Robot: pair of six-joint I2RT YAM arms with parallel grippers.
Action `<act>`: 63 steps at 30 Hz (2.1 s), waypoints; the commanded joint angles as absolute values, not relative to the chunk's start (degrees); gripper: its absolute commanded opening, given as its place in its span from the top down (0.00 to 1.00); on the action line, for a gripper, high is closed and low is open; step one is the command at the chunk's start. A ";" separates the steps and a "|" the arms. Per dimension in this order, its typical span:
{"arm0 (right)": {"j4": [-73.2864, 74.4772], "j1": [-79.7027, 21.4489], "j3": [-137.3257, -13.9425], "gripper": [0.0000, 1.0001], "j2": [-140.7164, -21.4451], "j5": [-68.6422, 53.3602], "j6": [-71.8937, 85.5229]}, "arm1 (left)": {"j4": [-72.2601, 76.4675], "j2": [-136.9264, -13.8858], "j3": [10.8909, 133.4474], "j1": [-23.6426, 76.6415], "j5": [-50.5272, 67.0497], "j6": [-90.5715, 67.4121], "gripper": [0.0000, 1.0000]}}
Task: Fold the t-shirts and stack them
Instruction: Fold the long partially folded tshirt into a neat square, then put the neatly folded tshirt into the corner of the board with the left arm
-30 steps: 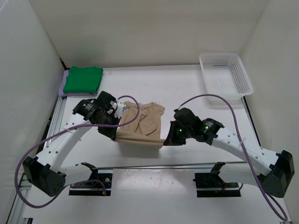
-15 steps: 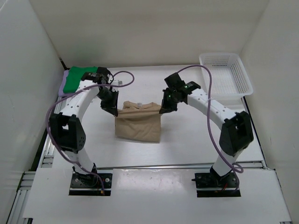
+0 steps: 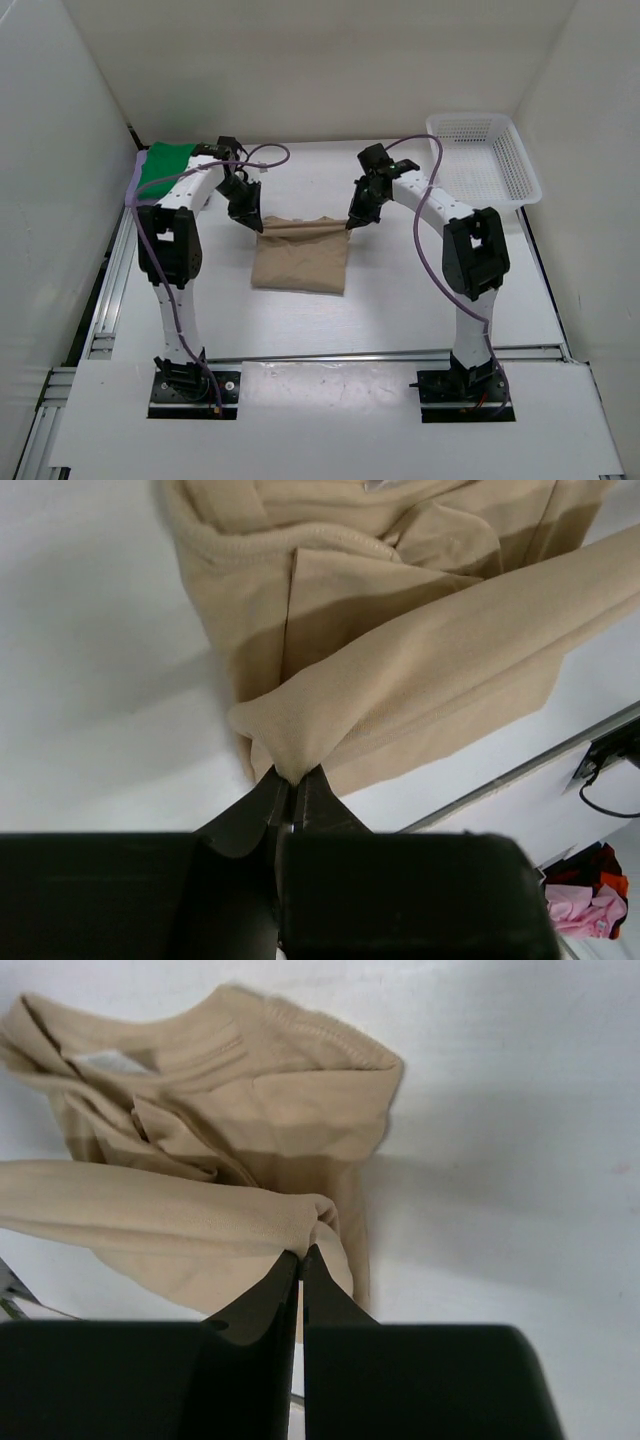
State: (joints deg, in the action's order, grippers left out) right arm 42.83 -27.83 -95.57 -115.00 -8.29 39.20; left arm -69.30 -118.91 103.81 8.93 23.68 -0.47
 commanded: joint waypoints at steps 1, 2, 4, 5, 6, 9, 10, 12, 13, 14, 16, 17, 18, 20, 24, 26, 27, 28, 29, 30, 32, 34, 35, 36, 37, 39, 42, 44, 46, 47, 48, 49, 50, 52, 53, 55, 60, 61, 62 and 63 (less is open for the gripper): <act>41.75 -26.19 -99.05 1.00 -117.77 -7.56 40.34 | -66.98 -119.44 106.78 7.91 25.05 0.00 0.89; 41.75 -26.19 -99.92 1.00 -118.56 -8.08 40.34 | -66.97 -120.84 107.48 7.39 24.44 0.00 0.89; 40.61 -25.58 -101.24 0.99 -120.93 -9.22 40.34 | -66.97 -122.07 107.49 7.38 23.21 0.00 0.89; 40.61 -25.58 -103.08 0.95 -122.85 -9.84 40.34 | -66.97 -122.86 107.49 6.86 23.20 0.00 0.87; 40.08 -25.58 -104.31 0.87 -123.92 -9.84 39.73 | -66.28 -122.87 107.49 6.86 23.20 0.00 0.82; 40.08 -24.35 -108.88 0.68 -127.43 -9.23 39.73 | -63.64 -122.87 107.49 5.63 22.06 0.00 0.63; 40.08 -23.48 -109.85 0.64 -127.96 -9.23 39.73 | -63.02 -122.87 108.36 4.75 21.36 0.00 0.47; 39.46 -22.68 -111.53 0.60 -127.97 -8.45 39.73 | -61.27 -122.87 110.20 3.08 20.65 0.00 0.40; 38.42 -22.68 -111.53 0.60 -126.40 -7.22 39.73 | -60.30 -122.00 110.21 2.47 19.87 0.00 0.13; 37.80 -22.68 -110.23 0.60 -125.08 -7.21 38.94 | -59.16 -119.73 110.21 1.24 18.99 0.00 0.00; 34.74 -23.46 -106.81 0.63 -120.09 -6.42 37.28 | -54.25 -116.12 108.29 0.62 16.72 0.00 0.00; 33.32 -24.34 -104.44 0.65 -118.23 -5.55 36.57 | -52.14 -113.93 106.45 0.62 16.09 0.00 0.00; 32.01 -25.30 -99.80 0.69 -116.65 -5.02 36.04 | -50.03 -109.47 101.91 1.66 16.08 0.00 0.03; 30.59 -28.47 -96.95 0.83 -114.70 -4.39 35.51 | -47.29 -106.71 98.36 3.94 16.08 0.00 0.17; 30.59 -31.20 -97.37 0.98 -117.50 -11.21 38.14 | -50.53 -108.70 93.35 11.49 16.61 0.00 0.80; 30.59 -31.73 -98.52 1.00 -120.75 -12.91 39.89 | -53.51 -111.78 94.30 12.91 18.35 0.00 0.86; 30.59 -31.73 -99.74 1.00 -121.81 -12.92 40.60 | -55.70 -114.93 95.09 13.53 19.15 0.00 0.87; 29.98 -31.73 -100.54 1.00 -124.08 -13.79 40.61 | -55.72 -116.35 96.66 13.54 19.86 0.00 0.87; 29.97 -31.73 -101.59 1.00 -125.32 -13.80 41.39 | -55.72 -117.59 97.38 13.54 19.86 0.00 0.87; 29.97 -31.73 -102.73 1.00 -126.46 -13.80 41.92 | -55.72 -118.90 98.34 13.54 19.86 0.00 0.86; 29.45 -31.73 -106.16 1.00 -129.63 -13.28 42.79 | -55.11 -122.42 101.94 13.01 18.47 0.00 0.84; 29.44 -30.07 -109.32 1.00 -132.09 -11.78 44.73 | -55.11 -125.14 104.66 13.01 17.14 0.00 0.76; 28.92 -29.45 -110.03 1.00 -132.71 -11.78 45.78 | -54.59 -125.85 106.94 12.40 16.62 0.00 0.70; 28.92 -28.23 -110.04 1.00 -133.24 -11.17 48.14 | -53.54 -125.86 107.66 12.39 16.61 0.00 0.62; 28.13 -27.69 -110.65 1.00 -133.94 -11.16 49.21 | -52.48 -125.86 107.67 11.87 16.61 0.00 0.55; 27.43 -26.99 -110.65 1.00 -135.25 -10.63 50.71 | -49.33 -125.86 107.05 11.16 18.01 0.00 0.43; 27.42 -26.46 -112.32 1.00 -136.93 -10.63 50.71 | -48.78 -125.33 107.13 9.93 20.30 0.00 0.26; 27.42 -25.76 -112.93 1.00 -136.93 -10.63 50.19 | -48.78 -125.33 107.67 9.14 22.58 0.00 0.16; 27.42 -25.22 -112.94 1.00 -135.71 -10.63 50.19 | -48.78 -124.20 108.28 7.82 24.51 0.00 0.00; 27.42 -24.62 -112.94 0.98 -135.18 -10.63 49.40 | -48.78 -122.62 108.28 6.87 25.30 0.00 0.00; 27.42 -24.09 -113.46 0.96 -133.70 -10.63 48.70 | -48.78 -121.48 107.67 6.07 25.31 0.00 0.00; 28.03 -24.08 -113.47 0.90 -132.81 -10.63 47.91 | -48.78 -120.25 107.06 6.06 25.31 0.00 0.00; 28.04 -24.08 -113.47 0.85 -130.71 -10.63 45.90 | -48.78 -118.93 106.27 5.37 24.62 0.00 0.00; 29.53 -24.08 -111.81 0.68 -128.68 -10.11 44.30 | -48.26 -115.24 103.29 4.75 23.65 0.00 0.00; 30.58 -24.08 -110.84 0.63 -126.84 -10.89 43.08 | -48.25 -114.09 102.14 4.22 22.51 0.00 0.00; 31.90 -24.69 -107.33 0.56 -125.34 -11.68 41.93 | -48.25 -111.28 98.64 3.70 21.01 0.00 0.00; 32.43 -27.69 -100.03 0.46 -122.96 -15.20 40.25 | -47.02 -111.08 91.50 3.16 16.52 0.00 0.00; 32.43 -28.56 -100.02 0.46 -122.96 -15.81 40.25 | -47.02 -111.79 90.10 3.16 16.00 0.00 0.00; 32.43 -29.43 -99.24 0.44 -123.57 -15.82 40.86 | -47.02 -112.67 89.57 3.16 16.61 0.00 0.00; 32.43 -29.44 -99.23 0.44 -124.27 -15.82 40.87 | -47.02 -113.37 89.56 3.16 16.61 0.00 0.00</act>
State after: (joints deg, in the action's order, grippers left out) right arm 30.70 -28.08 -100.92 -123.83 -13.54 41.98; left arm -47.27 -111.55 91.70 3.16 18.02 -0.40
